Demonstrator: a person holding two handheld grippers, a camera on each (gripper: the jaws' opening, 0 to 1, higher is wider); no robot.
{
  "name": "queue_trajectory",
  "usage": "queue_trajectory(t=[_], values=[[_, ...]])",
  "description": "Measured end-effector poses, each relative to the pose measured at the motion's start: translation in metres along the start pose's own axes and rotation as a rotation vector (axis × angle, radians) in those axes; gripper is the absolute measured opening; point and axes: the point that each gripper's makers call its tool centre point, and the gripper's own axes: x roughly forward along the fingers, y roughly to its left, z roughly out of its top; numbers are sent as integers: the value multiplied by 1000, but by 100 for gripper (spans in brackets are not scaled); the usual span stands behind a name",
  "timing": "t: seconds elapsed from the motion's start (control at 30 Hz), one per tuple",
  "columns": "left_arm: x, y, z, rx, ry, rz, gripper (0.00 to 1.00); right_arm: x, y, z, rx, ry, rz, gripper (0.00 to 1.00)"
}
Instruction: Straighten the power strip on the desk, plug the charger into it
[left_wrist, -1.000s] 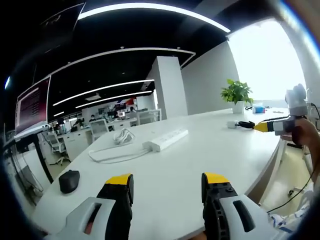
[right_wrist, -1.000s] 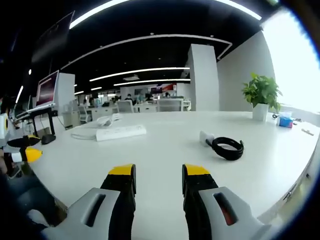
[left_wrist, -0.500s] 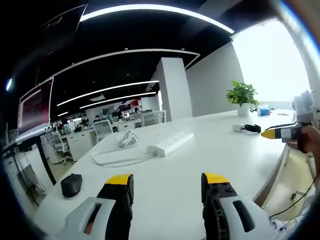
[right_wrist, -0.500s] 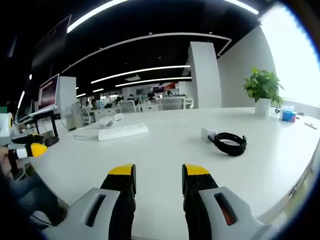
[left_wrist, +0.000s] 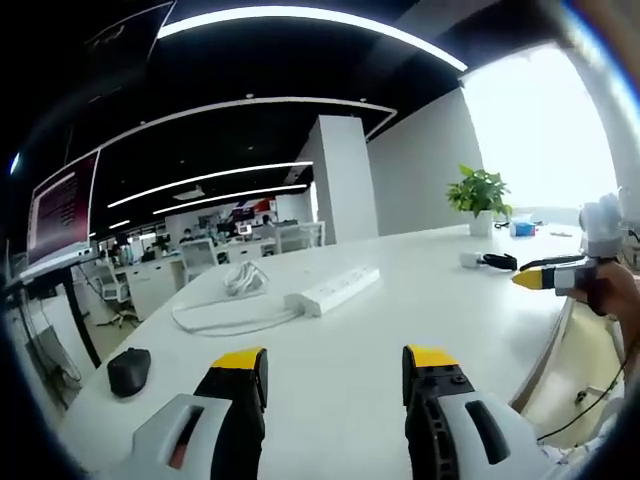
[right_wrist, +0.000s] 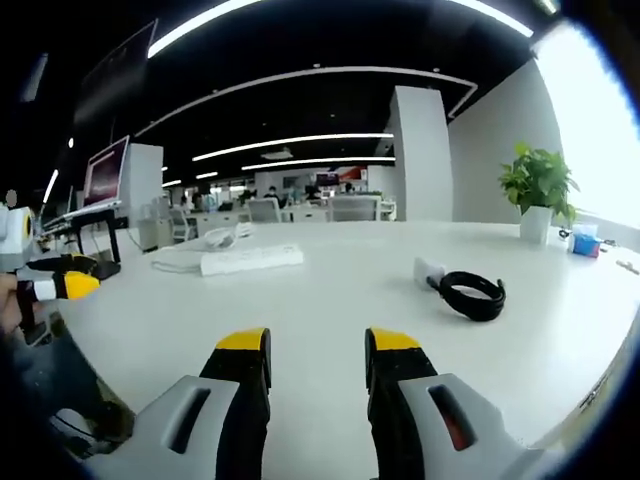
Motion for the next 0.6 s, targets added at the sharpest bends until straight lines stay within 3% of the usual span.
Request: queue_trajectory(t=[0.6], values=[[26,6,10,-13,-28,-41,52,36,11,15,-50,-43,75,35]])
